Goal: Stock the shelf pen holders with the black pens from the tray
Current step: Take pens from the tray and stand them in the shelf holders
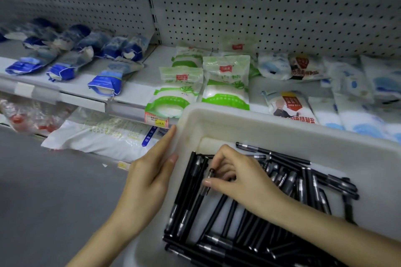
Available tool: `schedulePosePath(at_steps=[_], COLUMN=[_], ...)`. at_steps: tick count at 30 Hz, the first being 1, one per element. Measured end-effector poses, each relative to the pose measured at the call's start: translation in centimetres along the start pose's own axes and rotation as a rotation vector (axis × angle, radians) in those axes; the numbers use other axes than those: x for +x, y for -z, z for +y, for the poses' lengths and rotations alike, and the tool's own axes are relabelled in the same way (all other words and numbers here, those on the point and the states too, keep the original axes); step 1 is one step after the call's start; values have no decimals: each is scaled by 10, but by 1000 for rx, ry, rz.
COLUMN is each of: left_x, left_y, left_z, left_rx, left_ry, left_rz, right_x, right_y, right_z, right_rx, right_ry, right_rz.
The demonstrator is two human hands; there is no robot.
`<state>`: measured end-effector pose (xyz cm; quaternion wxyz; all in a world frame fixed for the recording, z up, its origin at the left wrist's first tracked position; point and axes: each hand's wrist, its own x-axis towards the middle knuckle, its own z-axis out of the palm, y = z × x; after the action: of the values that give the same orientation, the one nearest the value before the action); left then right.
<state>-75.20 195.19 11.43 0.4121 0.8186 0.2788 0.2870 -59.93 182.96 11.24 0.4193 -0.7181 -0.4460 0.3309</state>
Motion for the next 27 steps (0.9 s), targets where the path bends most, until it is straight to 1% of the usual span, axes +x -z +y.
schedulePosePath(at_steps=[3, 5, 8, 12, 15, 18, 19, 23, 27], left_x=[11, 23, 41, 56, 59, 59, 59, 64, 85], left_y=[-6, -9, -14, -16, -14, -8, -5, 10, 24], left_z=[-1, 1, 7, 7, 7, 13, 18, 57, 115], left_rx=[-41, -81, -124, -118, -22, 202, 244, 255, 234], left_ry=[41, 58, 42, 11, -44, -166, -205, -407, -643], left_rz=[33, 41, 16, -25, -57, -50, -38, 85, 251], right_x=[6, 10, 13, 13, 13, 14, 14, 11, 3], right_y=[1, 3, 8, 13, 22, 43, 51, 86, 122], right_z=[-5, -7, -11, -10, -13, -29, -36, -70, -113], right_rx=[245, 337, 335, 363, 408, 459, 459, 363, 167], right_ry=[-73, -95, -64, -51, -24, 10, 31, 171, 415], right_rz=[-19, -31, -73, -109, -72, 19, 44, 143, 295])
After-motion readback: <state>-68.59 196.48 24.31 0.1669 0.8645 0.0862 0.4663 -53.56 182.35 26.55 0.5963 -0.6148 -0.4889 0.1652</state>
